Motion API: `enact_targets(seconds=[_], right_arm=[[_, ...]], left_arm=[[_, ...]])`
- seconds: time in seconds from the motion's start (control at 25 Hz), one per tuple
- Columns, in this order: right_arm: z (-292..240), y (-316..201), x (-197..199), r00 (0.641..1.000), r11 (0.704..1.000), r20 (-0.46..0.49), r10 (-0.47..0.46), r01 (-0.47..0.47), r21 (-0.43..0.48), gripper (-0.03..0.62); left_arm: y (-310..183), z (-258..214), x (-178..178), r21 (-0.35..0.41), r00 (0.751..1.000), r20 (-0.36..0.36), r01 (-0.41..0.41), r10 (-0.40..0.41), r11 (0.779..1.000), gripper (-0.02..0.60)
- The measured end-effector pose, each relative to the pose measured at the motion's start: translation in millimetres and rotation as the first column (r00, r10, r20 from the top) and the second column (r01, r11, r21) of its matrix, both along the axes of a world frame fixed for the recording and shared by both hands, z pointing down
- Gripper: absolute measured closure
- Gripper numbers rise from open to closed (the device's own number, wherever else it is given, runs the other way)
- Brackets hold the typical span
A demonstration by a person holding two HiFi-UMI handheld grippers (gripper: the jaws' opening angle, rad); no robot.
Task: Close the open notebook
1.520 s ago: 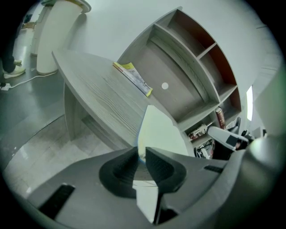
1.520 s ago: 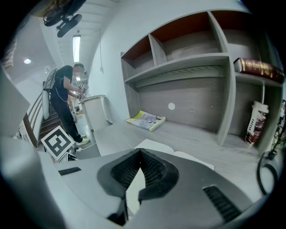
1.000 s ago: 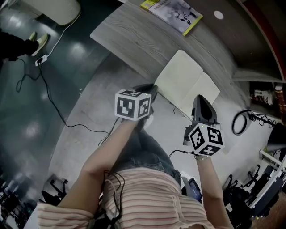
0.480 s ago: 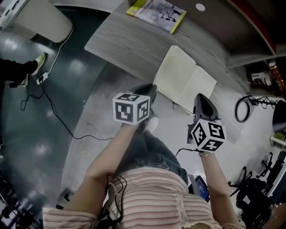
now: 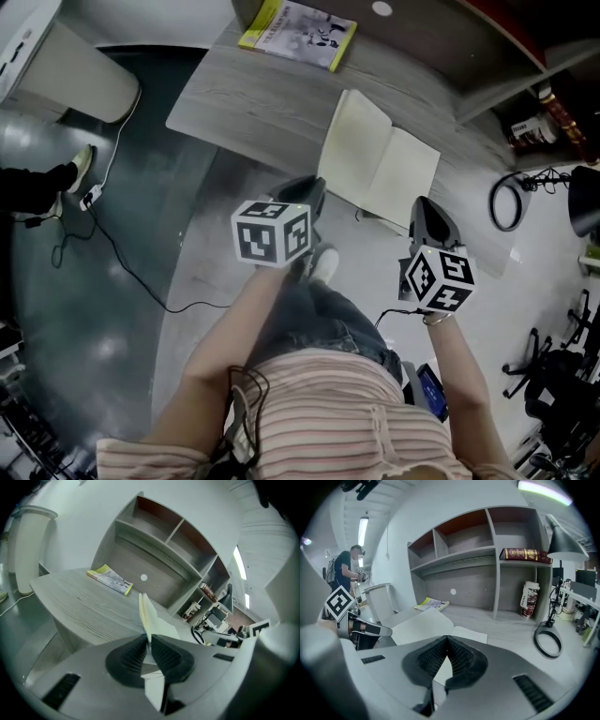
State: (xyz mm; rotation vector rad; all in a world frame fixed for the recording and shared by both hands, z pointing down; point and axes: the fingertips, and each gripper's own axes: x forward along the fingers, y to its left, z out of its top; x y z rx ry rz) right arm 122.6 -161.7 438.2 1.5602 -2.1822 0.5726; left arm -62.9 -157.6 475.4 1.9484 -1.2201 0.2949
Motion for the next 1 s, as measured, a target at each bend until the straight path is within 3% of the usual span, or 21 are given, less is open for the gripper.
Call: enact_targets(seconds=[1.0], right_arm=[[-9,38,55,0.985,0.985,-0.026,0.169,-0.168,0.029,0.586]], left_arm=[[10,-36,54,0.093,0.985,0.035,-0.172,0.169,0.981,0.543]])
